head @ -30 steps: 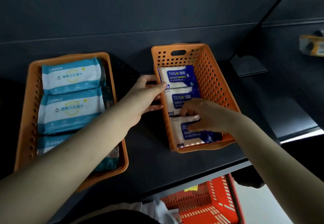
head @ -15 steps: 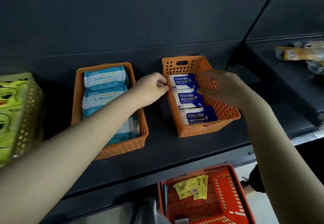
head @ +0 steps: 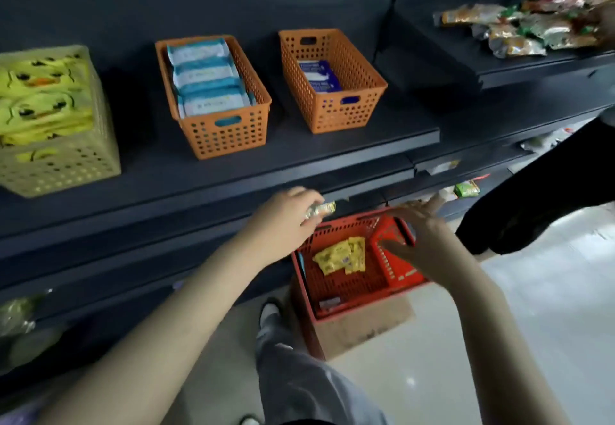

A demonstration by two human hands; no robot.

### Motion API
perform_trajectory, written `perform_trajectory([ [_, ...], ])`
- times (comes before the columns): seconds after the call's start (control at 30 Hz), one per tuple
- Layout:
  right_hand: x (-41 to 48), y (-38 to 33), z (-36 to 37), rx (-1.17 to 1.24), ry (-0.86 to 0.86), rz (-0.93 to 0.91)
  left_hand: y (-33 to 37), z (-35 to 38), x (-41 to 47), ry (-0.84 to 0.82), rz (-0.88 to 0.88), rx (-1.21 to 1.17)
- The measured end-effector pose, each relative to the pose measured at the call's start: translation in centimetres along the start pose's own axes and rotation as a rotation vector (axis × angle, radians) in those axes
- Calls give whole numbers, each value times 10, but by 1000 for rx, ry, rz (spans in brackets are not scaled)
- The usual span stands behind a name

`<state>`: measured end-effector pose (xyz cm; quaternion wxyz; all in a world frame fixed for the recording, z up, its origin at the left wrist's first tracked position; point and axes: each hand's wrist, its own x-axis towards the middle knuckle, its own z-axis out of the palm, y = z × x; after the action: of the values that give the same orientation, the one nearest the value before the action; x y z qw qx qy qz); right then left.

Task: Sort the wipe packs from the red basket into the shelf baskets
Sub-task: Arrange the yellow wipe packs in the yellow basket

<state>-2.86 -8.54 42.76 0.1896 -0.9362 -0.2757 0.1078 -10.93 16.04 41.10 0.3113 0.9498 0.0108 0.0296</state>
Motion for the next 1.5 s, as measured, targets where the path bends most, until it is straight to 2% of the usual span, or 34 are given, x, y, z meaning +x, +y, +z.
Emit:
perform_trajectory([
  [0.17,-78,38,38,44,-100,106,5,81,-59,-82,-121,-113],
  [0.3,-84,81,53,98,-160,189,2,143,-61,-136,-264,-209],
  [0.5,1,174,101,258,-236,348,-25,243,-4,-168,-576,-332],
  [0.6,67,235,163,324,-332,393,-55,314,36,-92,-765,-344],
  [0.67,108,272,214,368,-374,382,-82,364,62,-52,-827,-321],
  [0.73,145,307,269,415,-386,382,-114,409,90,-53,-843,-269],
  [0.83,187,345,340,512,-381,522,-162,462,134,-32,-862,-184],
  [1.0,232,375,419,667,-376,594,-209,524,180,-33,-772,-121],
  [1.13,235,380,444,672,-282,686,-214,547,172,20,-796,-37],
  [1.3,222,391,446,768,-308,643,-216,553,156,-95,-854,-55],
  [1.5,227,387,446,843,-290,774,-227,554,164,-60,-921,-25],
])
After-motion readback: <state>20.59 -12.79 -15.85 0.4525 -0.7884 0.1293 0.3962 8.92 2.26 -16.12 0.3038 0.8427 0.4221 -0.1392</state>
